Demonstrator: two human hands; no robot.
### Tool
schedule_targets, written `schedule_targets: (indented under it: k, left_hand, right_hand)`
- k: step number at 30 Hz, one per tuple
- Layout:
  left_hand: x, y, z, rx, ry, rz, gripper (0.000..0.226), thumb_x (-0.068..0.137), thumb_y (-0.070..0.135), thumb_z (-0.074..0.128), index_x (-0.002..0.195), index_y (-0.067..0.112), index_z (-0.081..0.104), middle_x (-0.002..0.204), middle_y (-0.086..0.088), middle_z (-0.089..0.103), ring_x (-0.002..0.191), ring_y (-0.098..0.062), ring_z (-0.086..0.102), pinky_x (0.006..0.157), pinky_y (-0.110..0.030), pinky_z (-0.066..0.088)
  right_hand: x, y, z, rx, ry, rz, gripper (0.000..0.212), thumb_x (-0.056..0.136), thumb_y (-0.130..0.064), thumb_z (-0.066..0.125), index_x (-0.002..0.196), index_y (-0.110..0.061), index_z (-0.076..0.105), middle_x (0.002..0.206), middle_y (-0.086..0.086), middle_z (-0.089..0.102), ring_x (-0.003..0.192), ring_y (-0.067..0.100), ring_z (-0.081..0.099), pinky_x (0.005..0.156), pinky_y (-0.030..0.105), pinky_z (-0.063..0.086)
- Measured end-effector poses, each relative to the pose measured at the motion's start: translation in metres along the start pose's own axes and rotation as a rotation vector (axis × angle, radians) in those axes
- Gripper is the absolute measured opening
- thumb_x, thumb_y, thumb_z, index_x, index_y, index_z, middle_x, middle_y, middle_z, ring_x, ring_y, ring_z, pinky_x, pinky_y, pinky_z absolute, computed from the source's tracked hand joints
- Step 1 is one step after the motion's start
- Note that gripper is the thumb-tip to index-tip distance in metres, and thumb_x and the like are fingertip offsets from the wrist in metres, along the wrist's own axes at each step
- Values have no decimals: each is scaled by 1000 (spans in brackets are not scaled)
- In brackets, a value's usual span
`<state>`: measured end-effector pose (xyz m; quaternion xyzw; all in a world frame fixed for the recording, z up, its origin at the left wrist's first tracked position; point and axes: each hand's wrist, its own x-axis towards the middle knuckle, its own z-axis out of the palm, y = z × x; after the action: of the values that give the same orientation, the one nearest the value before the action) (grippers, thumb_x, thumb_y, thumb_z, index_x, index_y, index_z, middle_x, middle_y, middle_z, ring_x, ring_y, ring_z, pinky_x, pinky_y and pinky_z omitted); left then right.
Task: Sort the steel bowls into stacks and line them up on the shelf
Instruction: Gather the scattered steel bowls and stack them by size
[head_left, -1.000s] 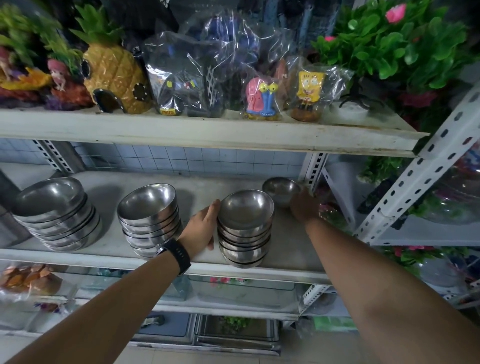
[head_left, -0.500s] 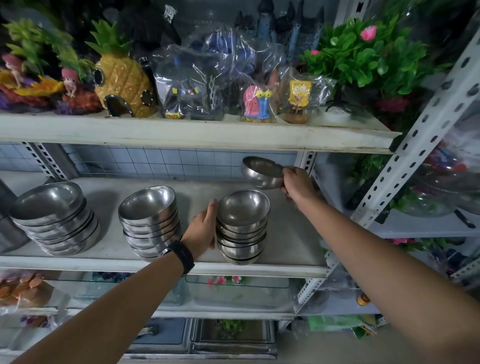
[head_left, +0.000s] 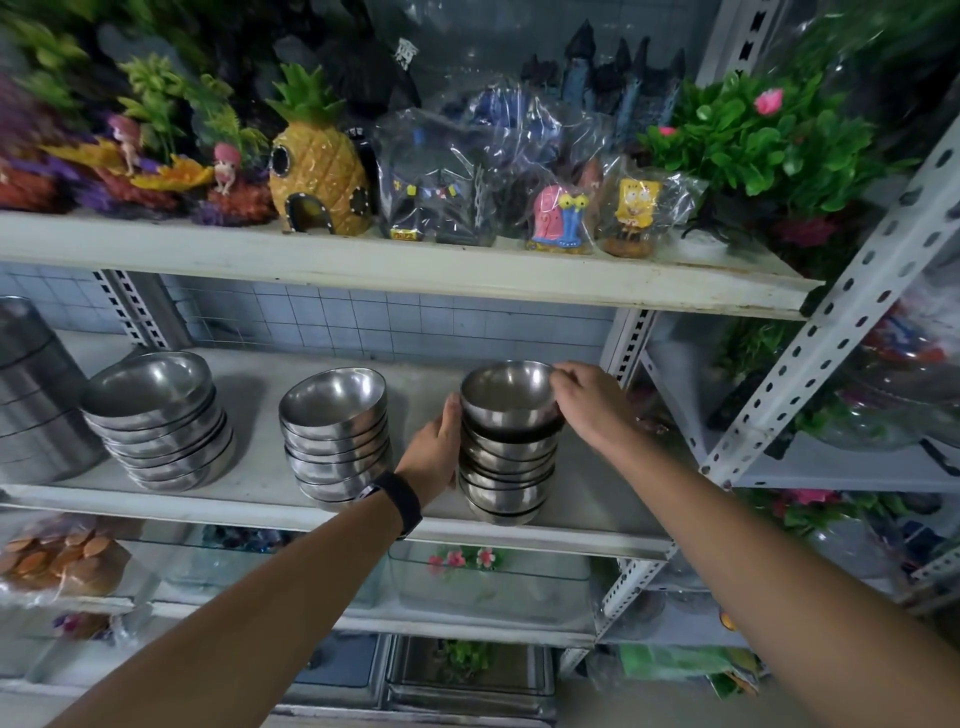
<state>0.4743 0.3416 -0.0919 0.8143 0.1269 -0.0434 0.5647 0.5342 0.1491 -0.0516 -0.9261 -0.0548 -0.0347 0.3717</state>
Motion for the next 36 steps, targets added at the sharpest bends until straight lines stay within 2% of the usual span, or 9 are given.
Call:
schedule_targets:
  k: [2, 5, 7, 11, 15, 18, 23, 27, 36]
  left_hand:
    - [0, 0, 0, 11, 10, -5, 76, 101, 64, 16, 122, 6, 61, 78, -17, 69, 47, -11, 55, 38, -16, 39]
    - [2, -3, 0, -4, 7, -26, 84, 99, 68, 14, 128, 4, 60, 111, -29, 68, 68, -22, 65, 49, -14, 44]
    - [4, -5, 1, -15, 14, -31, 87, 97, 71, 13, 123, 5, 63, 106, -26, 69, 79, -29, 69, 59, -22, 51]
    - [3, -2, 4, -70, -3, -18, 99, 85, 86, 13, 128, 14, 65, 118, -23, 69, 110, -38, 67, 97, -49, 54]
    - [2, -2, 2, -72, 23, -28, 102, 81, 90, 14, 126, 14, 66, 116, -21, 70, 107, -36, 68, 95, -48, 55]
    - [2, -3, -1, -49, 36, -11, 91, 89, 83, 16, 127, 15, 63, 116, -21, 69, 106, -37, 67, 87, -40, 57]
    - [4, 0, -4, 46, 59, 112, 74, 97, 73, 17, 137, 25, 57, 124, -13, 66, 109, -39, 65, 97, -53, 53]
    - [8, 5, -9, 108, 67, 142, 68, 99, 69, 19, 136, 24, 54, 121, -12, 65, 92, -35, 67, 92, -49, 55]
    - [10, 13, -16, 180, 90, 204, 65, 104, 59, 21, 139, 14, 52, 139, -15, 56, 130, -31, 50, 110, -42, 37]
  right_hand:
    - [-5, 1, 1, -52, 1, 16, 38, 98, -31, 41, 100, -3, 67, 93, 15, 71, 90, 33, 66, 77, 34, 52]
    - [-9, 5, 2, -122, -22, 53, 36, 98, -31, 41, 82, -7, 63, 77, 10, 66, 79, 32, 65, 66, 31, 45]
    - [-10, 7, 3, -128, -36, 88, 35, 98, -31, 39, 73, -13, 56, 68, 5, 59, 73, 30, 61, 61, 32, 38]
    - [-15, 9, 3, -80, -24, 118, 35, 98, -33, 37, 88, -13, 65, 81, 5, 67, 72, 22, 58, 64, 31, 38]
    - [-21, 9, 4, 1, -6, 117, 36, 99, -32, 39, 63, -29, 42, 62, -6, 49, 65, 19, 51, 59, 31, 33]
    - [-24, 10, 3, 16, 18, 119, 37, 100, -33, 40, 64, -30, 41, 62, -7, 49, 63, 17, 51, 56, 30, 32]
    - [-25, 8, 1, 10, 24, 102, 37, 100, -35, 39, 63, -26, 40, 61, -4, 48, 62, 19, 50, 58, 33, 33]
    - [-22, 5, 1, -16, 9, 90, 36, 98, -38, 40, 66, -23, 42, 60, -4, 48, 63, 20, 51, 59, 33, 34]
    - [-20, 2, -6, -65, 34, 79, 31, 95, -48, 36, 69, -34, 41, 67, -9, 48, 67, 17, 52, 61, 32, 39]
